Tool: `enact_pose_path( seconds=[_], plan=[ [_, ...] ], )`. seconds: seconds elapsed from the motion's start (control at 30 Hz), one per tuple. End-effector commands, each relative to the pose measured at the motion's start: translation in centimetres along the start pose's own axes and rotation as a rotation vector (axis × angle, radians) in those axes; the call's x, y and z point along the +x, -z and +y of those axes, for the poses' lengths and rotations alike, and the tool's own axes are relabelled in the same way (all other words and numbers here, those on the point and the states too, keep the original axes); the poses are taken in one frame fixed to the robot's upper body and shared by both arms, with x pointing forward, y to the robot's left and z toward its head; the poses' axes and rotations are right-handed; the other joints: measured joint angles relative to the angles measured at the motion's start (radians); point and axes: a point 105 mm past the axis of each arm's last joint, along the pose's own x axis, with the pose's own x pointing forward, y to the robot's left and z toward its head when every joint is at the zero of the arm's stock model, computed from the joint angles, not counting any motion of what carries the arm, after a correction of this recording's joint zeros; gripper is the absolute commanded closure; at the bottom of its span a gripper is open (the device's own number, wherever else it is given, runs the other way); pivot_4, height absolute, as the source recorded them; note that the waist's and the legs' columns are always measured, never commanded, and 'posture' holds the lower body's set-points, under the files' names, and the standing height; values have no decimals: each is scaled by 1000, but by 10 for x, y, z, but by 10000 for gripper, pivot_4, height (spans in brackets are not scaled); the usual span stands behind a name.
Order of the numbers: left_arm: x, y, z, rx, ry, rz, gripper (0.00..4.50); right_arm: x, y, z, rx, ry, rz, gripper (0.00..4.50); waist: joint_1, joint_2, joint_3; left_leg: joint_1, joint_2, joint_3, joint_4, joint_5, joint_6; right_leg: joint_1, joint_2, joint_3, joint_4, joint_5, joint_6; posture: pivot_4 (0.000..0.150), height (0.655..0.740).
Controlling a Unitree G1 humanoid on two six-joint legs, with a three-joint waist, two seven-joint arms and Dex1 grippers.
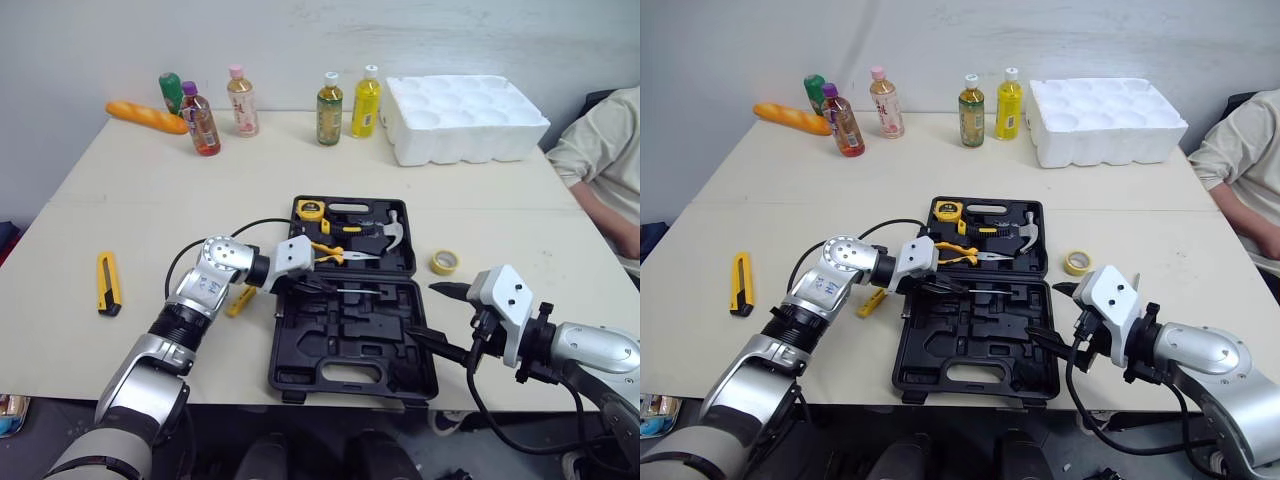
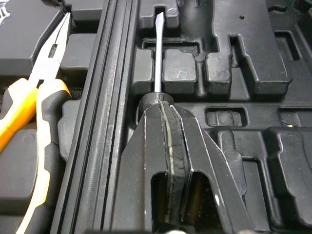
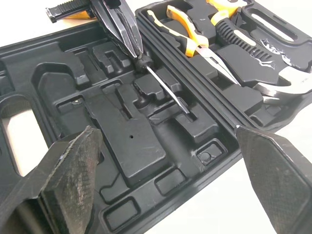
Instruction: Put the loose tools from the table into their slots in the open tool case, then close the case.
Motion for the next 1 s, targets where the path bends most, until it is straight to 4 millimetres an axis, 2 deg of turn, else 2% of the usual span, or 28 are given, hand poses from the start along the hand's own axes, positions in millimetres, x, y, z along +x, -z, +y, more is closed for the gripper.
enact_pose_path(
  seconds=[0.03, 0.3, 0.7, 0.77, 0.83, 0.9, 0.97, 1.0],
  plan=[
    [7, 47, -18, -141, 36, 175, 44761, -3, -8, 0, -37, 12, -23, 0, 0, 0, 0, 0, 0, 0, 0, 0, 0, 0, 0, 0, 0, 0, 0, 1500, 7400],
    [9, 50, -19, -172, 51, 268, 44761, -2, -9, 0, -36, 13, -26, 0, 1, 1, -1, 0, 0, 0, -1, 0, 0, 0, -1, 0, -1, 0, 0, 1500, 7400],
    [17, 40, -18, -127, 61, 277, 44761, -2, -7, 0, -30, 21, -27, 0, 4, 1, -2, 0, 0, -1, -6, 0, 0, 0, -2, 0, -6, 0, 0, 1500, 7400],
    [16, 34, -14, -127, 43, 234, 44761, -2, -7, 0, -29, 21, -26, 0, 6, 1, -2, 0, 0, -1, -7, 0, 1, 0, -2, -1, -7, 0, 0, 1500, 7400],
    [11, 14, -4, -150, -11, 102, 44761, -3, -7, 0, -29, 21, -26, 0, 6, 1, -2, 0, 0, -1, -8, 0, 1, 0, -2, -1, -8, 0, 0, 1500, 7400],
    [-8, -18, 4, -210, -32, -113, 38540, -6, -10, 0, -24, 23, -45, 0, 5, 0, -1, -1, 0, -1, -8, 0, 1, 0, -2, -1, -8, 0, 0, 1500, 7400],
    [-38, -45, -10, -189, 22, -290, 32507, -15, -21, -4, 9, 25, -96, 0, -1, 0, 6, -6, 0, -1, -8, 1, 1, -6, -2, -1, -8, 0, 1, 1500, 7400],
    [-57, -53, -14, -202, 7, -365, 26960, -21, -26, -8, 26, 34, -116, 0, -8, 0, 7, -10, 0, -1, -8, 1, 0, -10, -2, -1, -6, 0, 1, 1500, 7400]
  ],
)
